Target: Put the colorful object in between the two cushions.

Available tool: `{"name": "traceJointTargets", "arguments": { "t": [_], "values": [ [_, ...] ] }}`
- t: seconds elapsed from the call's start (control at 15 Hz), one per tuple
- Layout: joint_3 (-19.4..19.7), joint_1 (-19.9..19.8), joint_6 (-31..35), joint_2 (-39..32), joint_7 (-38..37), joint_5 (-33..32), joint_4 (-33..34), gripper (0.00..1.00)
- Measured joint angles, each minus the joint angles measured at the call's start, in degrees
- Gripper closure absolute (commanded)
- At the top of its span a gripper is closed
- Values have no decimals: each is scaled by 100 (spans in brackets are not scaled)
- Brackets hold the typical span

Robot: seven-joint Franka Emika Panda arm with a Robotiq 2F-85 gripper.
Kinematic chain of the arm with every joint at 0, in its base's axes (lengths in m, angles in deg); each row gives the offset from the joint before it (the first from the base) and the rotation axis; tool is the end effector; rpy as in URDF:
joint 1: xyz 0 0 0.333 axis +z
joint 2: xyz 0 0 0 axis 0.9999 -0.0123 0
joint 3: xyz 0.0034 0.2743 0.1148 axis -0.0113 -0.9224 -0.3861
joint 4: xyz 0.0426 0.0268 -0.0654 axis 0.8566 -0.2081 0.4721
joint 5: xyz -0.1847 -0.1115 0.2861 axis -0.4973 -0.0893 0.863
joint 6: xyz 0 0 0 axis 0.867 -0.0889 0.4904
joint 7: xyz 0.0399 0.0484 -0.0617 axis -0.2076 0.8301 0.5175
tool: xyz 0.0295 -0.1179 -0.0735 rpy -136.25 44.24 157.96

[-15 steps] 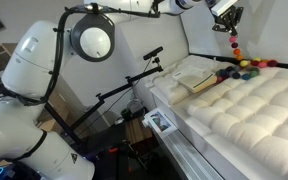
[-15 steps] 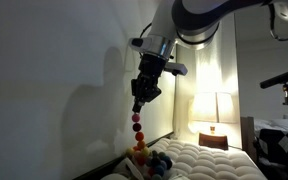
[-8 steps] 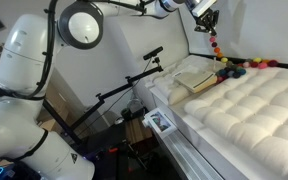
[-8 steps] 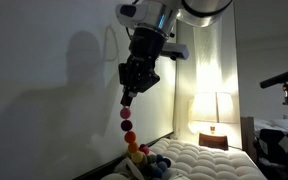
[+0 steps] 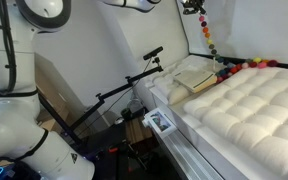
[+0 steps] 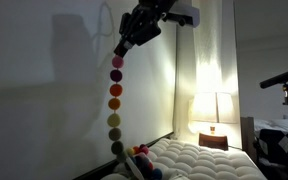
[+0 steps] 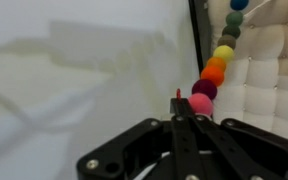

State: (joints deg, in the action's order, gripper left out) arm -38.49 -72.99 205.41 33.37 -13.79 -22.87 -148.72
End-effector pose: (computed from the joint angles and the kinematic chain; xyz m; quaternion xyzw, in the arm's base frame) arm 0.6944 0.2768 0.4541 0.6822 0.6533 0.2823 0.1675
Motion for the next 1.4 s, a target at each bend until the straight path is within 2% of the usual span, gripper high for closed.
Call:
{"name": "traceJointTargets", "arguments": {
  "t": [0.27,0.53,0.73,1.0,1.2,1.4],
  "values": [
    [10,10,801,911,-411,-112,-997,100],
    [-7,37,1231,1964,-1241,-714,-2007,100],
    [-58,48,1258,2855,-1921,-1105,-2714,100],
    [-209,13,1249,4069,-2464,-1142,-3514,100],
    [-256,14,1242,4978,-2536,-917,-4119,99],
    [-228,13,1229,5440,-2531,-774,-4519,99]
  ]
}}
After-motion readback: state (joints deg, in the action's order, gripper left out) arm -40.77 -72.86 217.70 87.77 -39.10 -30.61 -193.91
